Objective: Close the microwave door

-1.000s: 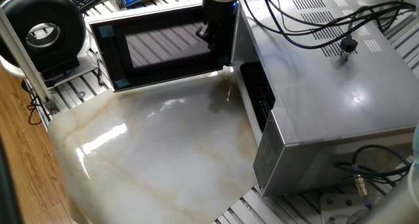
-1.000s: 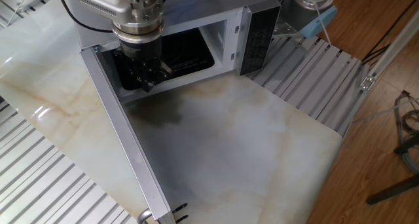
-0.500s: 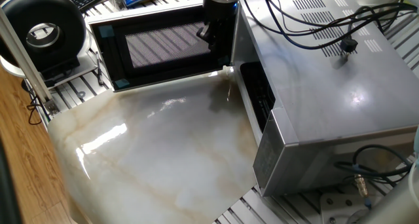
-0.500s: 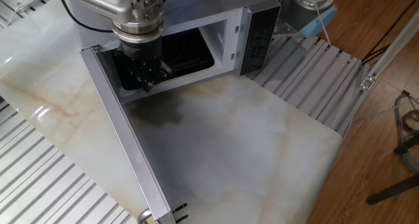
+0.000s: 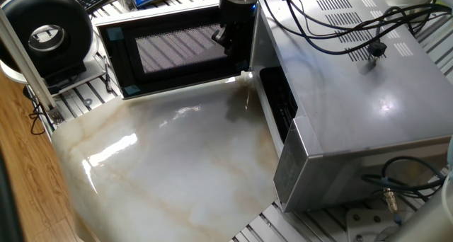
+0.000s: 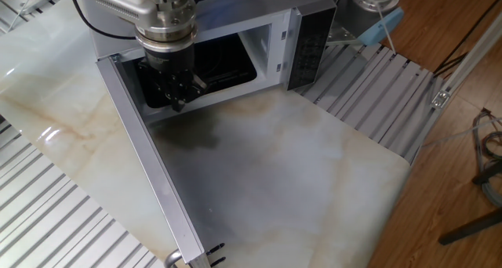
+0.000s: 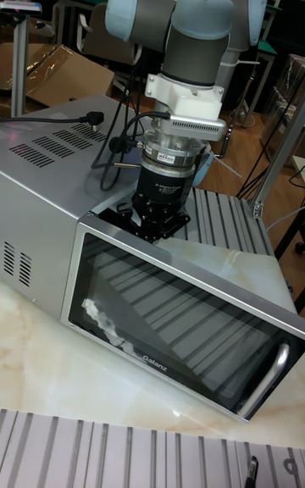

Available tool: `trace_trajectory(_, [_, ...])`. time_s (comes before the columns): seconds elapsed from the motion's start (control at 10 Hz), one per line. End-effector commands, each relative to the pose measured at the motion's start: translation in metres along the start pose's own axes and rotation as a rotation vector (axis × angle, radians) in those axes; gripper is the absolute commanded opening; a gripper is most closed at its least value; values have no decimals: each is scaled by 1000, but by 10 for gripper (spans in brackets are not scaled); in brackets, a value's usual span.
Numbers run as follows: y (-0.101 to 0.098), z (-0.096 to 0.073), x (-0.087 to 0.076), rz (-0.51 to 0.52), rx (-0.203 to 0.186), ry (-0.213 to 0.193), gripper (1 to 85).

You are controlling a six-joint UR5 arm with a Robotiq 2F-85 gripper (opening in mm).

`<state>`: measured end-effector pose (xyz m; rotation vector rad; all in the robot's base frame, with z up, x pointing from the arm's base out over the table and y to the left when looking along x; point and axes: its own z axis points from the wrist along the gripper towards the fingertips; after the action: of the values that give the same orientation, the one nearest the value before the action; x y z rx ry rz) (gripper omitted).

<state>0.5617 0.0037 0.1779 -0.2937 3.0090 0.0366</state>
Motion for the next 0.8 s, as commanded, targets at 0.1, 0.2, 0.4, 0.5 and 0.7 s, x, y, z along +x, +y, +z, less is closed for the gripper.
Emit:
trace_trajectory(0.1, [3, -1, -2, 7, -17, -9, 10])
trace_trajectory(0.2, [3, -1, -2, 8, -17, -9, 10])
trace_trajectory(0.4, [3, -1, -2, 12, -18, -11, 10])
trace_trajectory(0.5, [4, -1, -3, 15, -20, -13, 10])
trace_trajectory(0.7, [-2, 1, -1, -18, 1, -15, 10])
